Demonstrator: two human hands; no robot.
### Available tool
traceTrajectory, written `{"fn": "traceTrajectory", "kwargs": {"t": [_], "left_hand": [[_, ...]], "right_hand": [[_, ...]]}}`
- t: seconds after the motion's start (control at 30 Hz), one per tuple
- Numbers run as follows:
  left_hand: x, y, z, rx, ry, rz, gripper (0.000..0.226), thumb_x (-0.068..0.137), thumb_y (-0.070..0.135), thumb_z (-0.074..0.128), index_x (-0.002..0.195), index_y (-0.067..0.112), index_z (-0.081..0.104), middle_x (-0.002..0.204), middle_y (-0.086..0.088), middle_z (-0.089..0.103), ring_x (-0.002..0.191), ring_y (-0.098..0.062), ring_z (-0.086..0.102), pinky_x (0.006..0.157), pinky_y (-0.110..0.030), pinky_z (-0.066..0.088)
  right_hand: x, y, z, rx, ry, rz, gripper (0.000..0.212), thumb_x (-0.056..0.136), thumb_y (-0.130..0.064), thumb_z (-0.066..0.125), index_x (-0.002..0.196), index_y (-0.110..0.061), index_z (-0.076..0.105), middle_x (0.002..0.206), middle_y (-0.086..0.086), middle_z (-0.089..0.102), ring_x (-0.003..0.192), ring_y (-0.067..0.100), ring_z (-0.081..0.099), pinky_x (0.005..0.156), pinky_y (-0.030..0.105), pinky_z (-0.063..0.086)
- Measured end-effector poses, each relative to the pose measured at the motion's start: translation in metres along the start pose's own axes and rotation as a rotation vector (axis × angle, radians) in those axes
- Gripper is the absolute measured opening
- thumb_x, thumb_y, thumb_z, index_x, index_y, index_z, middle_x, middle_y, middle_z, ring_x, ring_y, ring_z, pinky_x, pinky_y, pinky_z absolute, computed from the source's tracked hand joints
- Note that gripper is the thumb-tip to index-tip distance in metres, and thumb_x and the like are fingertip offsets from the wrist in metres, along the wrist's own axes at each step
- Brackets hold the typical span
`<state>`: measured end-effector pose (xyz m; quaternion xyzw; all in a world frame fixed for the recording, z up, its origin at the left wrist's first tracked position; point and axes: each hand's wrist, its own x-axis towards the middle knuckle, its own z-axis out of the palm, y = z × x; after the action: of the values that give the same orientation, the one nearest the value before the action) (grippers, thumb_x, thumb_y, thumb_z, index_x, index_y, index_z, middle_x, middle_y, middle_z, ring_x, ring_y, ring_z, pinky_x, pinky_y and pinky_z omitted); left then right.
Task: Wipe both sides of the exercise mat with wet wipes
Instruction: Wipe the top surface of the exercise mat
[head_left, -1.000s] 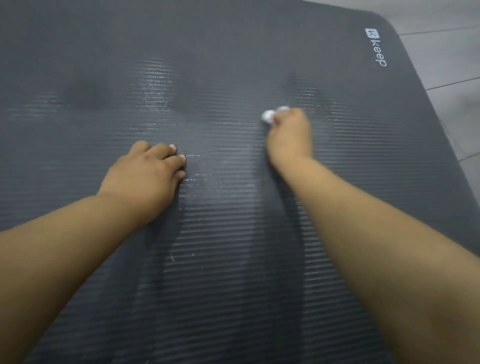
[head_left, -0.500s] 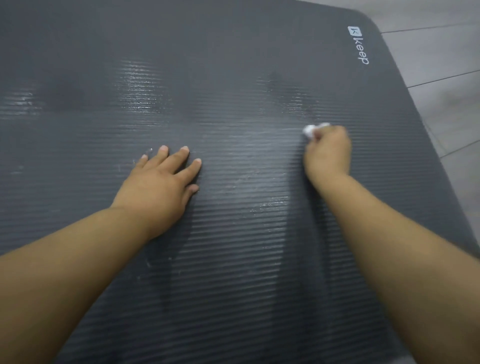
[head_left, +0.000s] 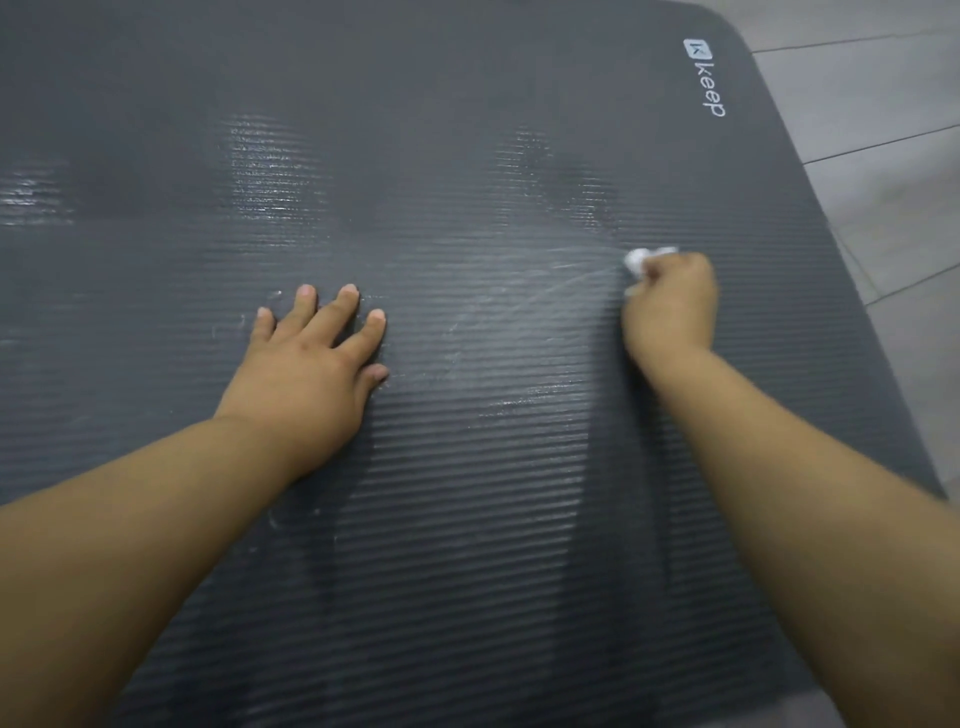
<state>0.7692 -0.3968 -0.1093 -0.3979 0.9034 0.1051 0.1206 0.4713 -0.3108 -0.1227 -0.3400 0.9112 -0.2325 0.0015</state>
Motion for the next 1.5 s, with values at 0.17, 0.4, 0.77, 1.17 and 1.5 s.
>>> {"fn": "traceTrajectory", "kwargs": {"t": [0.17, 0.4, 0.77, 1.17, 1.5], "left_hand": [[0.002, -0.001, -0.003, 0.006, -0.039, -0.008, 0.056, 0.098, 0.044, 0.023, 0.15, 0.027, 0.012, 0.158, 0.0, -0.001, 0.144, -0.03, -0.001, 0.115, -0.05, 0.007], [-0.001, 0.001, -0.003, -0.002, -0.034, -0.022, 0.055, 0.099, 0.042, 0.024, 0.15, 0.026, 0.013, 0.158, -0.001, -0.001, 0.144, -0.032, -0.002, 0.115, -0.049, 0.005], [-0.01, 0.015, -0.008, -0.094, -0.073, -0.046, 0.057, 0.1, 0.039, 0.028, 0.15, 0.017, 0.013, 0.158, -0.001, -0.003, 0.144, -0.031, -0.003, 0.118, -0.042, 0.007], [-0.037, 0.047, 0.007, 0.043, -0.216, 0.133, 0.059, 0.1, 0.042, 0.018, 0.15, 0.023, -0.009, 0.156, 0.003, -0.021, 0.144, -0.025, -0.017, 0.116, -0.039, -0.004], [-0.04, 0.057, 0.001, 0.062, -0.274, 0.091, 0.057, 0.102, 0.037, 0.016, 0.149, 0.021, -0.012, 0.155, 0.002, -0.024, 0.143, -0.027, -0.018, 0.116, -0.04, -0.002]], "right_hand": [[-0.118, -0.056, 0.0, 0.194, -0.399, -0.849, 0.027, 0.084, -0.004, 0.048, 0.101, -0.005, 0.068, 0.1, 0.015, 0.062, 0.091, 0.024, 0.057, 0.082, 0.026, 0.045], [-0.008, 0.069, -0.04, -0.185, -0.024, -0.059, 0.039, 0.08, -0.011, 0.043, 0.109, -0.004, 0.068, 0.11, 0.024, 0.06, 0.105, 0.034, 0.053, 0.089, 0.025, 0.033], [-0.131, -0.019, -0.027, 0.025, -0.574, -0.93, 0.028, 0.096, -0.034, 0.034, 0.101, -0.022, 0.06, 0.116, 0.01, 0.059, 0.104, 0.02, 0.057, 0.089, 0.028, 0.044], [-0.152, 0.014, -0.035, 0.106, -0.237, -0.354, 0.031, 0.084, -0.005, 0.042, 0.102, -0.007, 0.067, 0.104, 0.018, 0.058, 0.1, 0.029, 0.055, 0.094, 0.022, 0.037], [-0.089, 0.117, -0.093, -0.136, -0.055, 0.154, 0.028, 0.085, -0.006, 0.047, 0.101, -0.002, 0.07, 0.099, 0.024, 0.063, 0.095, 0.037, 0.06, 0.079, 0.026, 0.041]]}}
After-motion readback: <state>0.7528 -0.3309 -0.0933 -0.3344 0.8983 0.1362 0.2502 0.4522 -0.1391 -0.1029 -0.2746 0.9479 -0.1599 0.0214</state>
